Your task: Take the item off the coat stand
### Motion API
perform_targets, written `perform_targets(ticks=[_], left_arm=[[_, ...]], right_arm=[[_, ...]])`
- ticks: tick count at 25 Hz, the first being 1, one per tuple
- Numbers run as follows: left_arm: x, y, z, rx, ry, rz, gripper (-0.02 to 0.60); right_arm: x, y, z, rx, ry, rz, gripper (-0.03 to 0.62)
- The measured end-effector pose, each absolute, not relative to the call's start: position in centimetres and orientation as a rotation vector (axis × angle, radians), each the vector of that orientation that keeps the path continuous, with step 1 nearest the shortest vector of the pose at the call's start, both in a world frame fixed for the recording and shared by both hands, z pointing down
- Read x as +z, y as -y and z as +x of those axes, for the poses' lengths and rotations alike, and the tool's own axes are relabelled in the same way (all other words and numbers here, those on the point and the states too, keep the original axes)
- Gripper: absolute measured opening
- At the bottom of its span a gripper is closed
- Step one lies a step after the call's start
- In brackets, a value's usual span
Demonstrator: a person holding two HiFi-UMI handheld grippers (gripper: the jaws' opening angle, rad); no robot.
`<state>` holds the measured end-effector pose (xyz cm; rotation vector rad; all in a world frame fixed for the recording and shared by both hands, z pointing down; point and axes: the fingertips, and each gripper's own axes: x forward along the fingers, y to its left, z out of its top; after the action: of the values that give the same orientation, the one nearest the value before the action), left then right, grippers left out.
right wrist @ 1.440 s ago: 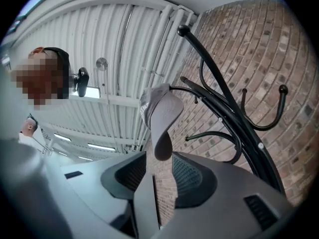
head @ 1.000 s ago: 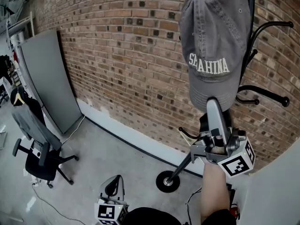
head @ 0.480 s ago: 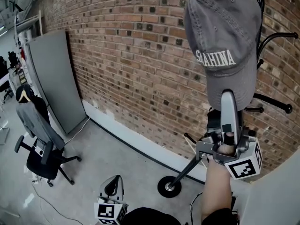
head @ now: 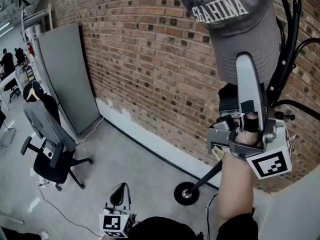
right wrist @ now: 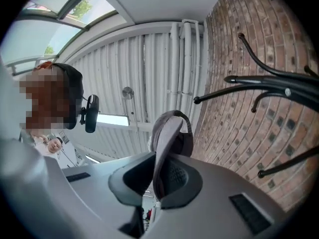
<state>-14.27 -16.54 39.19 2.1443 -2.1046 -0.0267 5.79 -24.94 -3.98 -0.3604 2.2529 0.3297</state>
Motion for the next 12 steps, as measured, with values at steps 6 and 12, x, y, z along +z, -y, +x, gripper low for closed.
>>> perform_targets(ticks=[6, 12], left_arm=[[40.7, 16.3, -16.1, -0.001, 2.121, 2.097, 0.025], [43.2, 15.6, -15.6, 0.051, 2.080, 2.076, 0.025]], right_arm=[[3.4, 25.1, 2.0, 0.110, -2.336, -0.271, 0.031], [16.1, 25.3, 0.0, -0.212, -2.493, -0.283, 0.031]])
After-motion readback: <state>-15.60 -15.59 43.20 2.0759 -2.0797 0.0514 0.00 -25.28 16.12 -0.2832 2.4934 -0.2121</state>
